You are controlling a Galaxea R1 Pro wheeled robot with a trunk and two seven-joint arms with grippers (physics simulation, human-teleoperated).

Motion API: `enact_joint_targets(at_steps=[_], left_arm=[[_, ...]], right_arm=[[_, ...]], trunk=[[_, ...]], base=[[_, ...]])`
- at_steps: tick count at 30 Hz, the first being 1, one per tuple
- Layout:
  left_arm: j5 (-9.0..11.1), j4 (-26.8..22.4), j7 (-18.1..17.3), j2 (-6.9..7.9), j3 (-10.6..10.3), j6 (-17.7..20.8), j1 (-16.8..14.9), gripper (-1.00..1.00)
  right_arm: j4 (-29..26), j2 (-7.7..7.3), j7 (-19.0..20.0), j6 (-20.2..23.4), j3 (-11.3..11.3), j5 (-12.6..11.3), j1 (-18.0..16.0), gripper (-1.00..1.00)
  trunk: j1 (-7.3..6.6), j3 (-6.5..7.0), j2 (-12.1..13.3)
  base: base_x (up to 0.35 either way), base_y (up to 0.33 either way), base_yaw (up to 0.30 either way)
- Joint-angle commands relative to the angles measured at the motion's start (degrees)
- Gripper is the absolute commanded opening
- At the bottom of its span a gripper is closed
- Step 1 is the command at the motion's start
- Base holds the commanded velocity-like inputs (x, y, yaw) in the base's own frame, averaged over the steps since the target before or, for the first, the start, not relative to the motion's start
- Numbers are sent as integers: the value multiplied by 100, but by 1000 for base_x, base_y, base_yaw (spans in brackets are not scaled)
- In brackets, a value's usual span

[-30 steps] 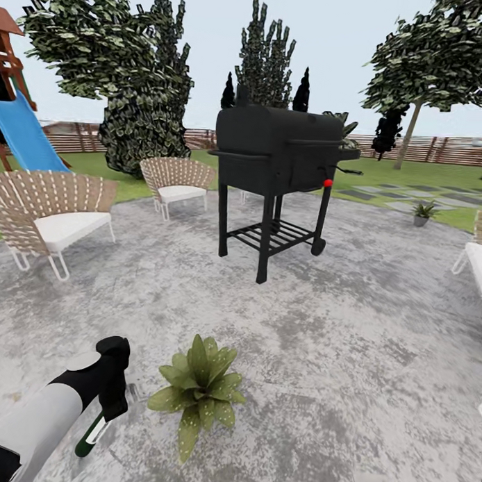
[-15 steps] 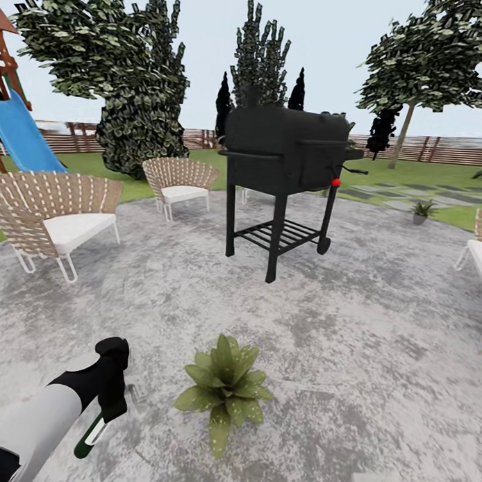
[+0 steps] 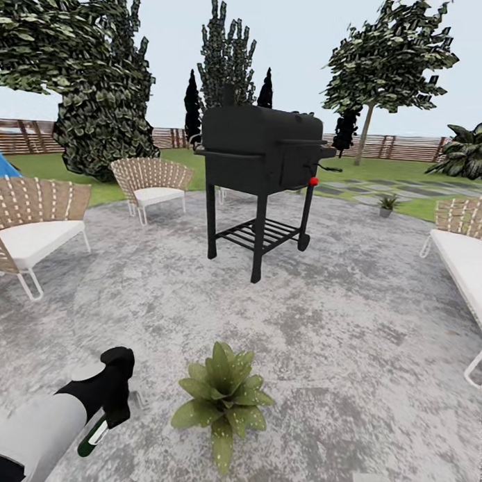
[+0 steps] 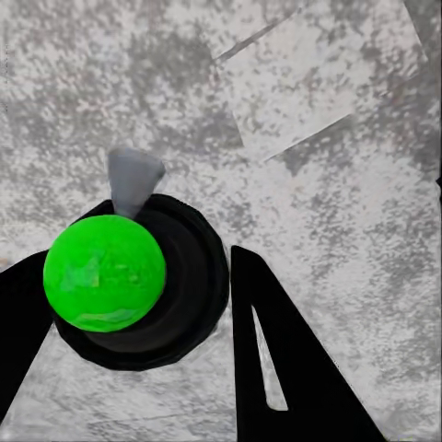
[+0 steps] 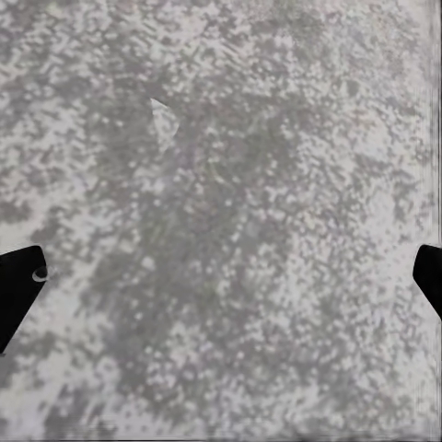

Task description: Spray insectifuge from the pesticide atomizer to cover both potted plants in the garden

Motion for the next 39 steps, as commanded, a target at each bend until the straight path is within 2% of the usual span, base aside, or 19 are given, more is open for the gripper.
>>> enact_joint_targets(at_steps=[1, 5, 8, 10, 14, 19, 21, 28, 33, 34, 37, 39], left_arm=[[68, -12, 153, -78, -30, 32, 83, -100], [509, -6, 640, -311, -29, 30, 246, -100], [829, 83, 896, -316, 8, 32, 287, -100], [956, 181, 965, -284, 76, 31, 353, -100], [990, 235, 996, -195, 133, 30, 592, -100], [1023, 249, 995, 235, 151, -12, 693, -100], [1029, 246, 998, 329, 155, -21, 796, -100], [1102, 185, 1048, 271, 163, -14, 836, -100], [1105, 209, 1151, 268, 172, -14, 837, -100], [1105, 212, 1179, 268, 194, -14, 837, -100], [1113, 233, 1271, 264, 458, -21, 837, -100], [1125, 261, 1290, 259, 525, -29, 849, -100]], right_arm=[[12, 0, -24, -22, -44, 60, -7, 100], [12, -7, -24, -22, -44, 59, -7, 100], [5, -9, -24, -20, -51, 59, -7, 100], [4, -9, -24, -20, -52, 59, -7, 100], [-4, -17, -24, -22, -53, 59, -7, 100], [10, -41, -17, -30, -45, 68, -7, 100], [12, -44, -16, -33, -37, 75, -7, 100], [-4, -37, -24, -27, -44, 62, -7, 100], [-5, -36, -24, -28, -44, 60, -7, 100], [-5, -36, -24, -29, -46, 60, -7, 100], [-5, -36, -24, -27, -51, 60, -7, 100], [-5, -36, -24, -29, -52, 60, -7, 100]], trunk=[[-1, -5, -3], [-1, -5, -3], [-1, -5, -3], [-1, -5, -3], [-1, -5, -3], [-1, -5, -3], [-1, -5, -3], [-1, -5, -3], [-1, -5, -3], [-1, -5, -3], [-1, -5, -3], [-1, -5, -3]], base=[[12, 8, -262], [4, 2, -262], [1, 0, -262], [0, 0, -262], [0, 0, -216], [0, 0, -19], [0, 0, -1], [-68, 174, -2], [61, 310, -202], [187, 281, -259], [257, 207, -264], [152, 69, -266]])
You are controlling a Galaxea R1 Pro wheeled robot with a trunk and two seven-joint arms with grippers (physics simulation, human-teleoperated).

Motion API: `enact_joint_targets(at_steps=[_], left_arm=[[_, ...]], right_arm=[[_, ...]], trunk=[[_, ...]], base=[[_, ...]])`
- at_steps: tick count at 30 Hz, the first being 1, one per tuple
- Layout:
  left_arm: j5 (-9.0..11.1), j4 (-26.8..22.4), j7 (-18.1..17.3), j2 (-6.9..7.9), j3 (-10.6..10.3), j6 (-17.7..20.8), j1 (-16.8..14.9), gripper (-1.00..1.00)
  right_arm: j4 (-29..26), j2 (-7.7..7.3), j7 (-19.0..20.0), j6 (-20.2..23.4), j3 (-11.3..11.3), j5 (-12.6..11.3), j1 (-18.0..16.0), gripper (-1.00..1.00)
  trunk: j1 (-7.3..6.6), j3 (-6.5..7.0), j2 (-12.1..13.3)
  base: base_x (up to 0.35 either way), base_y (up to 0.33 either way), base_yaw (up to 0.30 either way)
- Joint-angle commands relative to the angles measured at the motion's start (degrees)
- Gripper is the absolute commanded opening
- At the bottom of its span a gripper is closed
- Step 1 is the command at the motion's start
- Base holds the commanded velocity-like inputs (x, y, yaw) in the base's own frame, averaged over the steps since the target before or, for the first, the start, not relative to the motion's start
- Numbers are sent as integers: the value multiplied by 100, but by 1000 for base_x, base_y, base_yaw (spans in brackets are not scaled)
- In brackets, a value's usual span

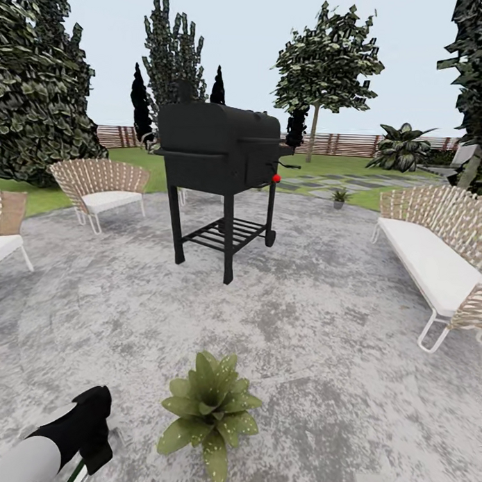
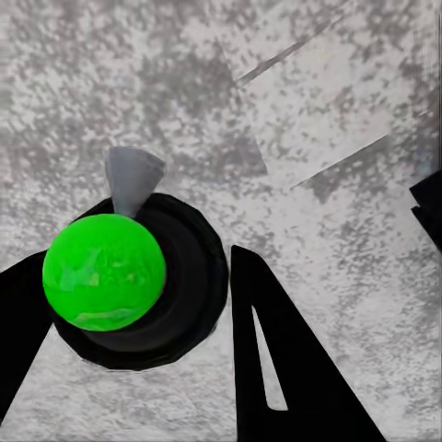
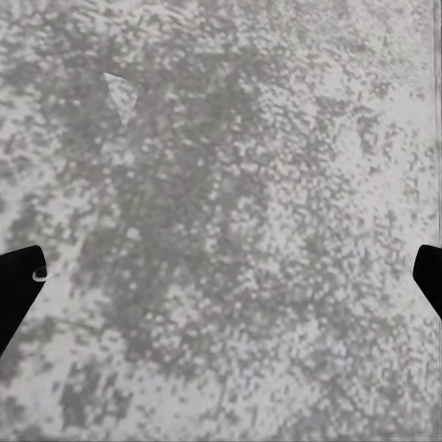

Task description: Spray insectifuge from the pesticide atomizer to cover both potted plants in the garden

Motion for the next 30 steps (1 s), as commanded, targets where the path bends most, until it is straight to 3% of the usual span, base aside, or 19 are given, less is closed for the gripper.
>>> enact_joint_targets(at_steps=[1, 4, 8, 10, 15, 23, 30], left_arm=[[-33, 40, -45, -3, -7, 7, 16, -100], [128, 162, 124, -95, 5, -71, 66, -100], [918, 619, 1442, -142, 75, -986, 241, -100], [1216, 805, 1718, -105, 88, -1162, 263, -100], [1306, 850, 1793, -88, 88, -1203, 269, -100], [1321, 848, 1794, -104, 82, -1202, 269, -100], [1329, 848, 1790, -136, 84, -1202, 269, -100]], right_arm=[[12, 0, -24, -17, -40, 60, -7, 100], [13, 0, -24, -14, -37, 60, -7, 100], [12, 0, -24, -15, -38, 60, -7, 100], [12, 0, -24, -14, -39, 60, -7, 100], [12, 0, -24, -13, -39, 60, -7, 100], [12, 0, -24, -15, -36, 60, -7, 100], [14, 0, -24, -13, -36, 60, -7, 100]], trunk=[[0, -6, -2], [0, -6, -2], [0, -6, -2], [0, -6, -2], [0, -6, -2], [0, -6, -2], [0, -6, -2]], base=[[36, 16, -266], [14, 6, -266], [2, 1, -266], [0, 0, -266], [-6, 16, -91], [-83, 264, -9], [-224, 217, -228]])
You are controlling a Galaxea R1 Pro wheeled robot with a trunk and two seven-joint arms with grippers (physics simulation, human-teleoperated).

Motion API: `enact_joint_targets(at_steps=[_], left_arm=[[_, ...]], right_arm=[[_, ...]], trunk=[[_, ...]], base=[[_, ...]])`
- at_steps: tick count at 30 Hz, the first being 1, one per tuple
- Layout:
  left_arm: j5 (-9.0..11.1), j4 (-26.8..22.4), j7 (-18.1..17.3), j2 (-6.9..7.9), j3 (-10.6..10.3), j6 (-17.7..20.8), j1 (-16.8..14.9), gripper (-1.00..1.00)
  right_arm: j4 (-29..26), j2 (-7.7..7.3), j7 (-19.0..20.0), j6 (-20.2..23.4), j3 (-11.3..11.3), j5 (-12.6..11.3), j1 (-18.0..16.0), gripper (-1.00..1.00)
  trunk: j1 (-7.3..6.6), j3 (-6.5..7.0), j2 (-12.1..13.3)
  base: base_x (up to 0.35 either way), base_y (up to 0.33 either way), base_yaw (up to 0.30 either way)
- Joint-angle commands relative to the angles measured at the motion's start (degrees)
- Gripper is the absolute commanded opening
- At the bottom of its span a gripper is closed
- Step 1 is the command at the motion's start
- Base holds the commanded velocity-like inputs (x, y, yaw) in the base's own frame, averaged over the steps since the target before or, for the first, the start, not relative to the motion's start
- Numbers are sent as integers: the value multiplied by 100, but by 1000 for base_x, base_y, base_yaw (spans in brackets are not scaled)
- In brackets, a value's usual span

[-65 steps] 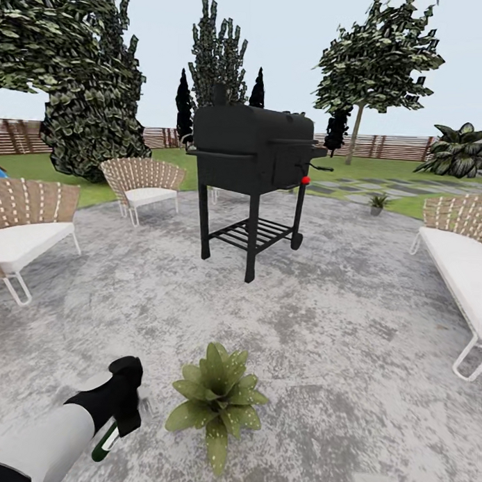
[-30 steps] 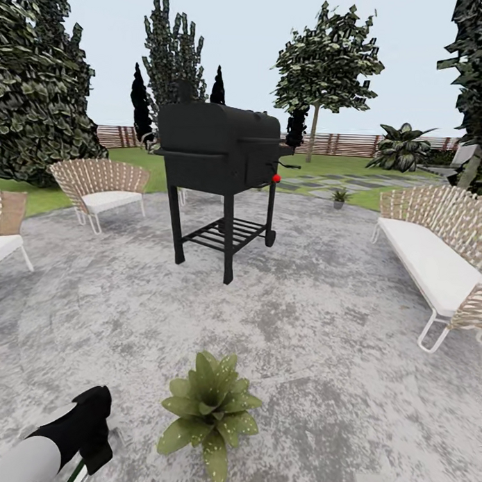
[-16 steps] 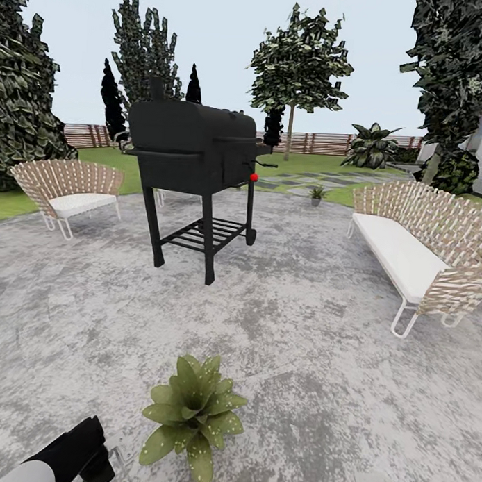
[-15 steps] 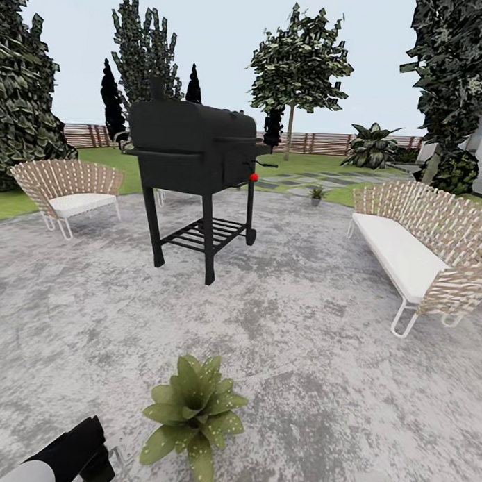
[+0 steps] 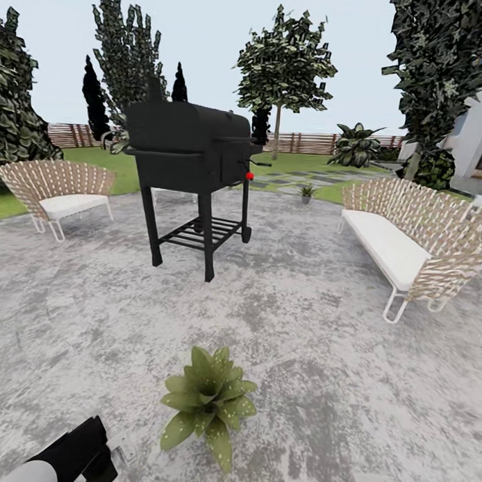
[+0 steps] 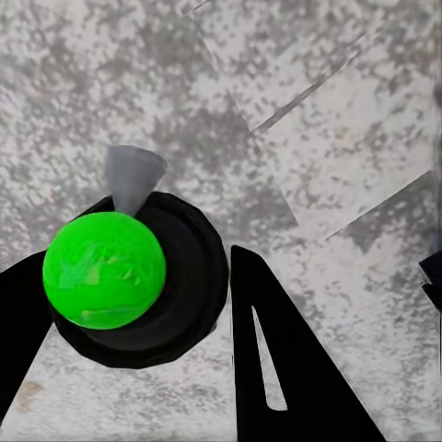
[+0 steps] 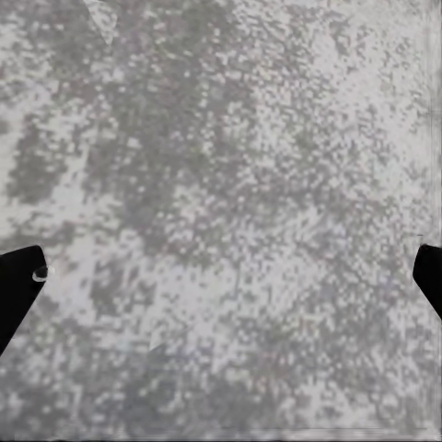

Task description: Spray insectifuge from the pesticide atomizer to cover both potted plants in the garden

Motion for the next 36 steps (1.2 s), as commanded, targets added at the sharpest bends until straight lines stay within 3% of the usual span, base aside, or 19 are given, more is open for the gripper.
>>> enact_joint_targets(at_steps=[1, 8, 24, 28, 29, 32, 33, 36], left_arm=[[-54, -17, -49, -3, -5, 11, 1, -100], [-54, -20, -44, -22, 16, 22, 1, -100], [-65, -86, -50, -17, -19, 63, 1, -100], [-172, -108, -989, 76, -75, 51, -71, -100], [-280, -123, -1186, 134, -77, 52, -103, -100], [-911, -280, -1566, 175, -74, 61, -457, -100], [-1133, -317, -1947, 173, -77, 61, -605, -100], [-1551, -419, -2653, 193, -80, 55, -902, -100]], right_arm=[[13, 0, -24, -21, -44, 60, -6, 100], [10, -1, -24, -21, -45, 60, -6, 100], [10, -1, -24, -21, -46, 60, -6, 100], [10, -1, -24, -21, -46, 60, -6, 100], [10, -1, -24, -21, -49, 60, -6, 100], [4, -1, -24, -21, -52, 60, -6, 100], [5, -1, -24, -21, -52, 60, -6, 100], [9, -1, -24, -21, -51, 60, -6, 100]], trunk=[[-4, -5, -3], [-4, -5, -3], [-4, -5, -3], [-4, -5, -3], [-4, -5, -3], [-4, -5, -3], [-4, -5, -3], [-4, -5, -3]], base=[[-319, 45, -261], [-248, 173, -263], [22, 312, -263], [-13, 26, -263], [-2, 4, -263], [-1, 1, -263], [0, 0, -263], [0, 0, -263]])
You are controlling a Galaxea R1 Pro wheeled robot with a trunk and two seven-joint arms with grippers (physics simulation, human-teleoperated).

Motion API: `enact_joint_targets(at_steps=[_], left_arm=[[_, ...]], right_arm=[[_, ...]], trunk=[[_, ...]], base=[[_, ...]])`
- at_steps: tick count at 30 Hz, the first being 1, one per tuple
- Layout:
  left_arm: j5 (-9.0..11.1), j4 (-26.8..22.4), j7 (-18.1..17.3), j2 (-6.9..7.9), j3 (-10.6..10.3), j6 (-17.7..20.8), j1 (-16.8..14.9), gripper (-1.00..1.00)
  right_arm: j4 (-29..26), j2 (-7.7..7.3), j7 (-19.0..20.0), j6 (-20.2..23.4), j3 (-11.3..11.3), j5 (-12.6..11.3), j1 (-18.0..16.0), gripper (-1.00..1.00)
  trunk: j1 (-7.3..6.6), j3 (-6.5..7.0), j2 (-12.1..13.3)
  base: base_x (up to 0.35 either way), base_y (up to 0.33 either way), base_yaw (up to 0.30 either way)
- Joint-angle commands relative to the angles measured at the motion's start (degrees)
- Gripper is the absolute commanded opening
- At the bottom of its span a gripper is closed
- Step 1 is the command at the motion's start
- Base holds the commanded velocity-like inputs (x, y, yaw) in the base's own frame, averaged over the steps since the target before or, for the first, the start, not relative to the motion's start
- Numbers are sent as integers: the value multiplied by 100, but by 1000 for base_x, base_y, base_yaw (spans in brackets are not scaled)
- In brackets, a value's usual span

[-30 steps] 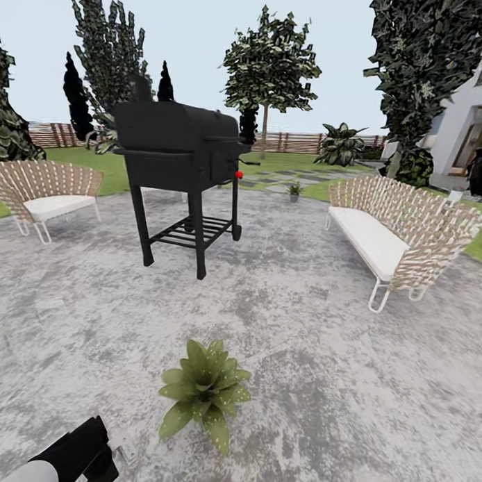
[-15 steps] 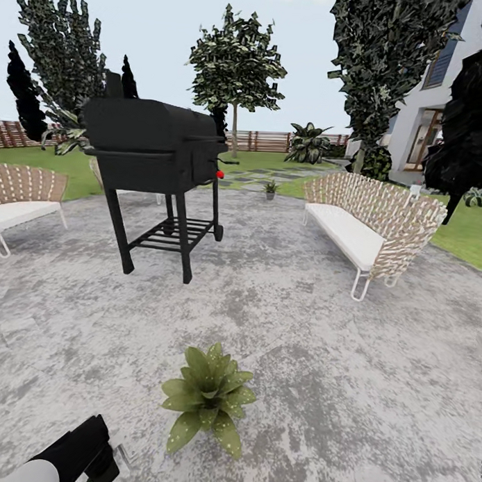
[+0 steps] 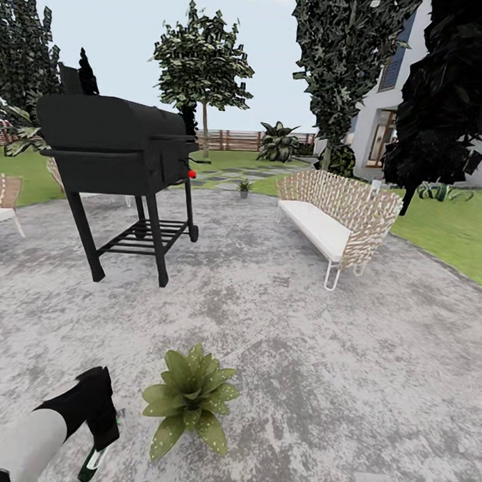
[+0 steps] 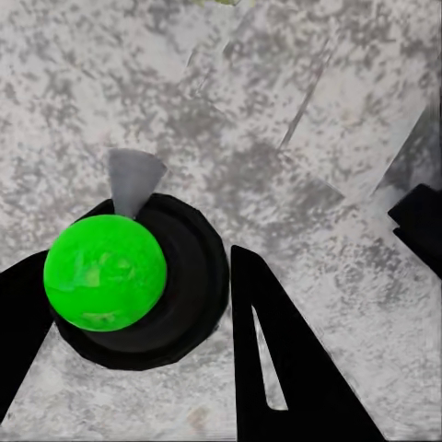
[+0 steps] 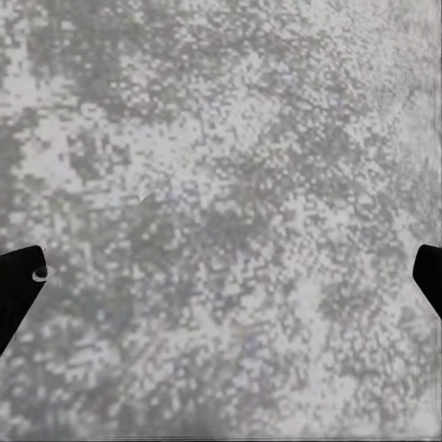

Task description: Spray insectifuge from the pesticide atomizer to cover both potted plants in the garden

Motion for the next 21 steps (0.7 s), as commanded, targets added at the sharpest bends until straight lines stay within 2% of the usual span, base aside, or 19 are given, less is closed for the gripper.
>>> enact_joint_targets(at_steps=[1, 4, 7, 10, 16, 21], left_arm=[[-106, -55, -171, 14, -19, 53, -72, -100], [-374, -156, -734, 33, -20, 49, -402, -100], [-449, -180, -923, 59, -23, 46, -622, -100], [-731, -184, -1215, 104, -21, 47, -694, -100], [-804, -184, -1294, 115, -15, 52, -660, -100], [-809, -184, -1282, 75, -29, 61, -626, -100]], right_arm=[[13, 0, -24, -21, -45, 60, -7, 100], [8, 0, -24, -21, -46, 60, -7, 100], [5, 0, -26, -26, -44, 60, -7, 100], [25, -8, -16, -30, -30, 83, -7, 100], [24, -6, -13, -22, -28, 75, -7, 100], [14, 2, -23, -21, -35, 69, -7, 100]], trunk=[[-1, -6, -2], [-1, -6, -2], [-1, -6, -2], [-1, -6, -2], [-1, -6, -2], [-1, -6, -2]], base=[[0, 0, -263], [0, 0, -263], [0, 0, -111], [0, 0, -16], [0, 28, -1], [-33, 264, -22]])
